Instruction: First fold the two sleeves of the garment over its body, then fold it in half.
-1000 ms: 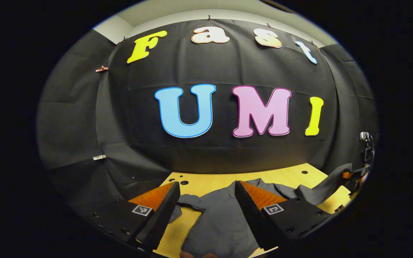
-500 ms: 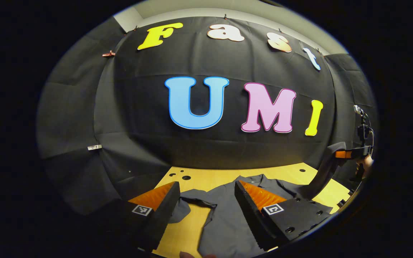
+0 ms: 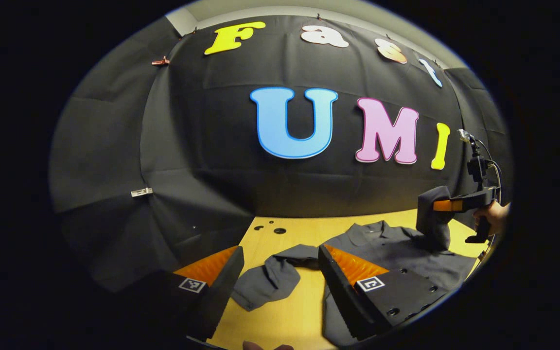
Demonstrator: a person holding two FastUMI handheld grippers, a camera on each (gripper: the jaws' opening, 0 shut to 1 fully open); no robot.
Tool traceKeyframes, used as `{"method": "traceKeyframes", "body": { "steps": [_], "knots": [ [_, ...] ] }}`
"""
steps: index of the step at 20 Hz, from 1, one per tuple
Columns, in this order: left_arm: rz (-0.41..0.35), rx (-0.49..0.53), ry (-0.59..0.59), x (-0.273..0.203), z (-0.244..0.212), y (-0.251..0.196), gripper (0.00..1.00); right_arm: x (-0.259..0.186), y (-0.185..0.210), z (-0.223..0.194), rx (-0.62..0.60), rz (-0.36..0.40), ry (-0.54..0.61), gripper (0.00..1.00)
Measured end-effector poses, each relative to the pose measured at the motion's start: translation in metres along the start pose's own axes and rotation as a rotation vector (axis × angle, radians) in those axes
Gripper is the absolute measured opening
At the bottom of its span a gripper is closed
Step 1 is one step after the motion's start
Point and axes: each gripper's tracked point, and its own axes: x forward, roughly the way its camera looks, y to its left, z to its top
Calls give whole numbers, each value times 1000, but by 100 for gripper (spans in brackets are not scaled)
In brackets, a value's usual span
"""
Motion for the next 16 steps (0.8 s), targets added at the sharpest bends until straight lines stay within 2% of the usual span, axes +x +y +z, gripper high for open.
{"method": "traceKeyframes", "body": {
  "steps": [5,11,14,16],
  "knots": [
    [20,-13,65,30,-52,37,97,36,49,-63,-82,41,121,9],
    [59,-23,100,48,-88,68,97,67,84,-123,-83,49,248,9],
    [46,-10,122,57,-102,68,96,72,100,-152,-85,80,329,13],
    [38,-6,145,65,-118,65,97,72,111,-163,-66,105,366,20]
  ]
}}
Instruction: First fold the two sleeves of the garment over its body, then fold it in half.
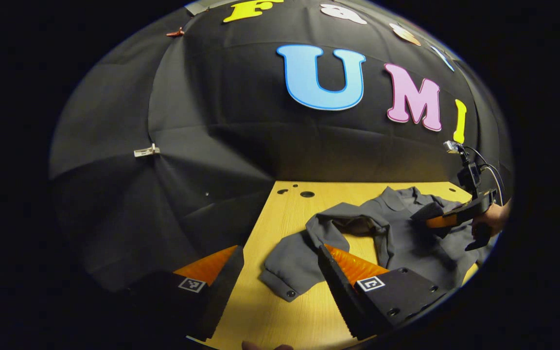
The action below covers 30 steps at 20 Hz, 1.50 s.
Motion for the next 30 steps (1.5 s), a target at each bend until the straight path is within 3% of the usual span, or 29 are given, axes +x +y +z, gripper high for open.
{"method": "traceKeyframes", "body": {
  "steps": [1,2,3,4,5,6,9,11,12,13,20,25,26,30],
  "knots": [
    [-1,-2,13,6,-9,-1,97,1,7,-1,12,24,6,28],
    [-1,-6,30,12,-15,-3,97,1,12,-3,18,41,12,25],
    [1,-11,47,17,-23,-4,97,0,18,-3,19,57,15,44],
    [-3,-21,62,22,-28,-6,97,-2,22,-4,23,73,19,51],
    [-7,-30,71,26,-32,-8,97,-4,29,-4,32,94,22,48],
    [-8,-36,79,31,-34,-9,97,-7,36,-3,43,123,22,59],
    [-5,-36,93,52,-39,-13,97,-29,59,9,95,230,5,73],
    [-7,-33,102,65,-42,-17,97,-49,52,22,100,246,-30,77],
    [-8,-34,113,71,-45,-19,97,-58,42,25,99,240,-45,65],
    [-7,-42,128,77,-51,-20,97,-69,30,30,99,225,-65,78],
    [1,-86,231,99,-82,-25,95,-162,-65,15,74,63,-147,78],
    [44,-10,265,106,-101,-31,94,-207,-110,-15,222,-37,-164,78],
    [37,-21,279,108,-101,-38,90,-212,-115,-24,244,-45,-157,78],
    [45,-69,281,102,-97,-40,31,-224,-142,-41,261,-66,-141,78]
  ]
}}
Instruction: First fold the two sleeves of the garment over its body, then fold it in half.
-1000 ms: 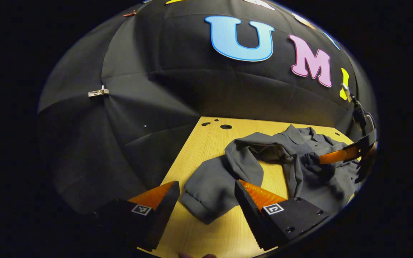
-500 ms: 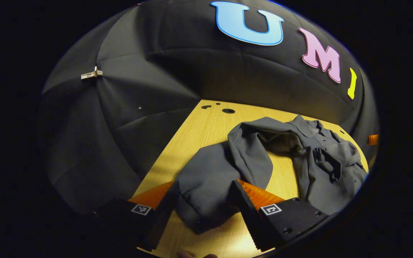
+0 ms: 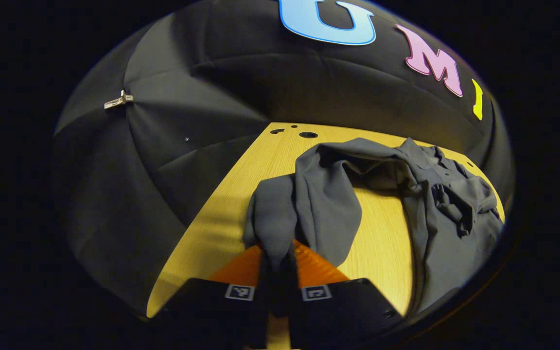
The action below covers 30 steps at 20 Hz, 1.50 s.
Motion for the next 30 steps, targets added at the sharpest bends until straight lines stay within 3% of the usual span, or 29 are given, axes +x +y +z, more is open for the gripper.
{"method": "traceKeyframes", "body": {
  "steps": [1,2,6,11,16,20,26,30],
  "knots": [
    [18,-19,4,-3,2,2,16,-2,-7,4,2,-2,-11,78],
    [47,-22,-11,-9,9,8,10,-4,-13,8,6,-2,-22,78],
    [149,61,-170,-49,66,31,7,-12,-43,22,32,2,-57,78],
    [152,173,-333,-109,150,19,7,-20,-73,37,23,25,-86,78],
    [84,195,-430,-152,211,-50,7,-25,-104,53,33,32,-122,78],
    [-9,228,-491,-178,242,-132,7,-29,-133,54,67,27,-128,79],
    [-193,262,-483,-186,226,-272,7,-37,-183,47,106,7,-125,78],
    [-269,257,-434,-176,208,-342,7,-43,-213,43,99,7,-119,78]
  ]
}}
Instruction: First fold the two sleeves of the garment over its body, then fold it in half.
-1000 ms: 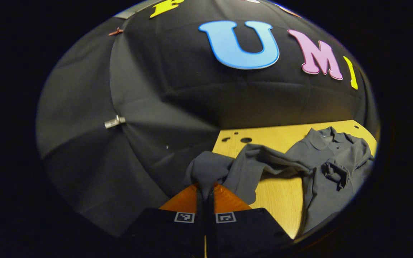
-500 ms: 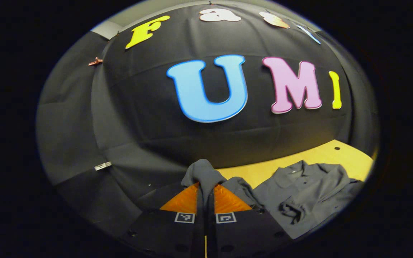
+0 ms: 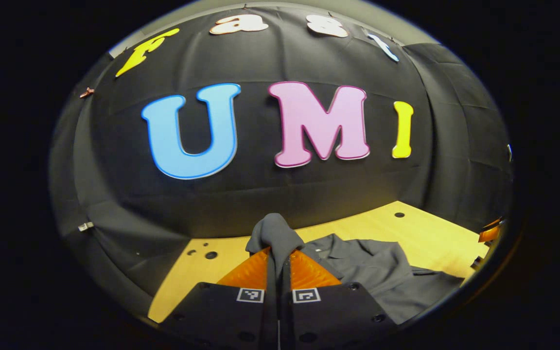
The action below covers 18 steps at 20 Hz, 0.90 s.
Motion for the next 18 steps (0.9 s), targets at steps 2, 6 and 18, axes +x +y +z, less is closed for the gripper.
{"method": "traceKeyframes", "body": {
  "steps": [2,6,18],
  "knots": [
    [-24,-4,23,13,-10,-28,7,-2,-15,0,-3,-5,8,78],
    [-69,-1,70,36,-32,-77,7,-7,-40,-9,12,-18,30,78],
    [-143,68,235,95,-124,-162,7,0,-74,-39,32,-33,89,83]
  ]
}}
